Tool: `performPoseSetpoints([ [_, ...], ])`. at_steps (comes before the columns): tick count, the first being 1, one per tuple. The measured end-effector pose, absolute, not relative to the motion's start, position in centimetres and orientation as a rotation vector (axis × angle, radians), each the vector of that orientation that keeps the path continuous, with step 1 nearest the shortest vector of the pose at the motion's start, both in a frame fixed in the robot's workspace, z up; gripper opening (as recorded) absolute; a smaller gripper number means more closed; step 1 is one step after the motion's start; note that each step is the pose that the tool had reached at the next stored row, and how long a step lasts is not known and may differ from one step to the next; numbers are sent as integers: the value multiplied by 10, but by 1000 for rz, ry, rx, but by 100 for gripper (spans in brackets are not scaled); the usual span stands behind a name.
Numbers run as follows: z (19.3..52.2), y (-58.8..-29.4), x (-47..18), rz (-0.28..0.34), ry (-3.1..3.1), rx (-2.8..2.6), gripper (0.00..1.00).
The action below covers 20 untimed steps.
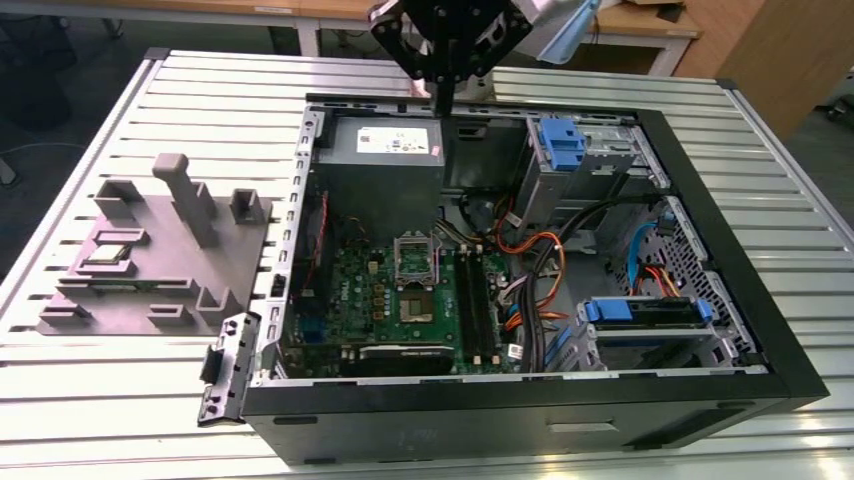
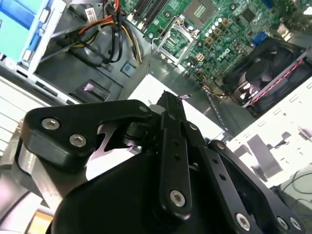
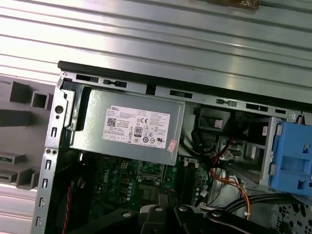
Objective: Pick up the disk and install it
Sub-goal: 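Insert the second disk wire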
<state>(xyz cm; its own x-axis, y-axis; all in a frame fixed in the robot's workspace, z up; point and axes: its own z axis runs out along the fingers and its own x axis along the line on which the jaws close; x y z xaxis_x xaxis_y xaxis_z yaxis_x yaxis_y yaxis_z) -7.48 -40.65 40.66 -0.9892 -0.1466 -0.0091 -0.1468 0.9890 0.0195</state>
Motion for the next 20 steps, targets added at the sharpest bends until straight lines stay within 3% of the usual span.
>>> performPoseSetpoints([
  [14, 405, -417, -28, 31, 3130, -232, 10],
  [20, 404, -437, -26, 31, 3130, -232, 10],
])
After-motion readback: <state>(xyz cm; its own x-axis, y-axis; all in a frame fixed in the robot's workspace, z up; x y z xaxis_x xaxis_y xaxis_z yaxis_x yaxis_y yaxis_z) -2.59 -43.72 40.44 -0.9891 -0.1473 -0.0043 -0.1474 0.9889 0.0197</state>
